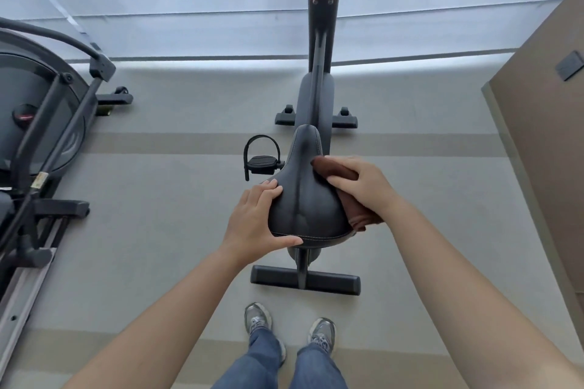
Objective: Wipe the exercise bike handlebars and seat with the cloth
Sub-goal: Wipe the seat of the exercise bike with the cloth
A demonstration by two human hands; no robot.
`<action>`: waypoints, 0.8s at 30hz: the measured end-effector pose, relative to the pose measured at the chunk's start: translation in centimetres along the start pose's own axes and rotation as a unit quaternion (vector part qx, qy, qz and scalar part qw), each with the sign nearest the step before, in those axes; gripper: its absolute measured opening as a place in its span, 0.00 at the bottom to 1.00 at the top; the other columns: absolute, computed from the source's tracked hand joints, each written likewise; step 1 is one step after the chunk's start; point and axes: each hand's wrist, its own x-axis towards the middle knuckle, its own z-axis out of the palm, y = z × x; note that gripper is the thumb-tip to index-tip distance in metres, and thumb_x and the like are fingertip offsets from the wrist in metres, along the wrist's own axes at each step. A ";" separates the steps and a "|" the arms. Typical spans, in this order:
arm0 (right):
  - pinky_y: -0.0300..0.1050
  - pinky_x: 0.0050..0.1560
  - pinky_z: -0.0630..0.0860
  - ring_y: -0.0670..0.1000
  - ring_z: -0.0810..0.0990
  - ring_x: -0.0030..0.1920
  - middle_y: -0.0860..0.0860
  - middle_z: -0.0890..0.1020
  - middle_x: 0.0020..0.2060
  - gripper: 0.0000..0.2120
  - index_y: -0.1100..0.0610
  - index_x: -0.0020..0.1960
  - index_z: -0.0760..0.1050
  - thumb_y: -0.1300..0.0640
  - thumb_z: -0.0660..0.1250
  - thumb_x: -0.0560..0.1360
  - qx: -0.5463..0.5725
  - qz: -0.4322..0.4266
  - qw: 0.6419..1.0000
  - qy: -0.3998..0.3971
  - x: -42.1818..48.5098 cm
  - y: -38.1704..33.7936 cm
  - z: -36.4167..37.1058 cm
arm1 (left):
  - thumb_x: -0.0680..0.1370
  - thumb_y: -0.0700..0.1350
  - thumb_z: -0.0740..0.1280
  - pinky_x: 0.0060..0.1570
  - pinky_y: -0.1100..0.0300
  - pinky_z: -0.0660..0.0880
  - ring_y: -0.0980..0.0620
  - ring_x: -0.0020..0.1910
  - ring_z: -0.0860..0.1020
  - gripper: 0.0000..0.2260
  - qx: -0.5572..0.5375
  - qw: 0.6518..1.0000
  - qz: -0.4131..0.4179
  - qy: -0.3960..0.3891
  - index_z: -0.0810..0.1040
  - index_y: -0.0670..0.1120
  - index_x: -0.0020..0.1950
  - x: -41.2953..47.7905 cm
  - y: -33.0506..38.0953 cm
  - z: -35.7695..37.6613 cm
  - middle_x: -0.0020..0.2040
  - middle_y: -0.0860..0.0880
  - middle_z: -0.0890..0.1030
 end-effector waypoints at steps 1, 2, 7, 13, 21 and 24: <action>0.44 0.64 0.67 0.48 0.74 0.59 0.48 0.78 0.56 0.18 0.46 0.61 0.75 0.58 0.68 0.72 -0.008 0.008 1.000 0.022 -0.6 0.2 0.4 | 0.57 0.58 0.78 0.64 0.55 0.63 0.46 0.65 0.65 0.42 -0.002 1.000 0.001 -0.001 0.68 0.44 0.66 0.0 0.0 0.0 0.67 0.46 0.68; 0.42 0.64 0.66 0.48 0.74 0.59 0.47 0.77 0.56 0.18 0.46 0.61 0.75 0.58 0.68 0.72 -0.020 0.015 0.998 0.055 -1.6 0.4 1.0 | 0.57 0.58 0.78 0.64 0.55 0.62 0.46 0.65 0.65 0.42 -0.003 1.000 0.003 0.000 0.68 0.44 0.66 0.0 -0.1 0.1 0.67 0.46 0.68; 0.37 0.61 0.66 0.49 0.73 0.58 0.47 0.73 0.57 0.19 0.49 0.61 0.75 0.61 0.68 0.72 0.009 0.051 0.955 0.294 -7.2 1.1 5.7 | 0.56 0.59 0.78 0.63 0.58 0.60 0.46 0.64 0.65 0.43 -0.011 1.000 0.020 0.011 0.69 0.43 0.66 0.1 -0.4 0.2 0.67 0.46 0.69; 0.43 0.60 0.68 0.54 0.73 0.57 0.52 0.73 0.58 0.18 0.50 0.62 0.74 0.59 0.67 0.73 -0.019 0.122 0.926 0.357 -6.4 -0.9 7.1 | 0.60 0.62 0.75 0.66 0.53 0.60 0.45 0.65 0.64 0.42 0.021 0.997 0.072 0.009 0.67 0.42 0.67 0.3 -1.1 0.2 0.67 0.45 0.68; 0.57 0.53 0.74 0.64 0.73 0.52 0.61 0.75 0.60 0.17 0.56 0.59 0.77 0.64 0.68 0.71 -0.225 0.142 0.850 0.454 -6.1 -6.1 15.4 | 0.67 0.60 0.71 0.67 0.55 0.56 0.44 0.66 0.61 0.40 0.056 0.976 0.201 -0.059 0.61 0.42 0.71 1.4 -3.4 -1.2 0.69 0.44 0.65; 0.62 0.55 0.74 0.66 0.73 0.55 0.62 0.76 0.59 0.17 0.57 0.59 0.77 0.64 0.69 0.71 -0.249 0.136 0.848 0.447 -5.7 -7.1 17.2 | 0.67 0.58 0.73 0.64 0.54 0.62 0.46 0.66 0.61 0.39 0.026 0.969 0.227 -0.094 0.62 0.44 0.71 2.1 -4.5 -2.2 0.68 0.46 0.66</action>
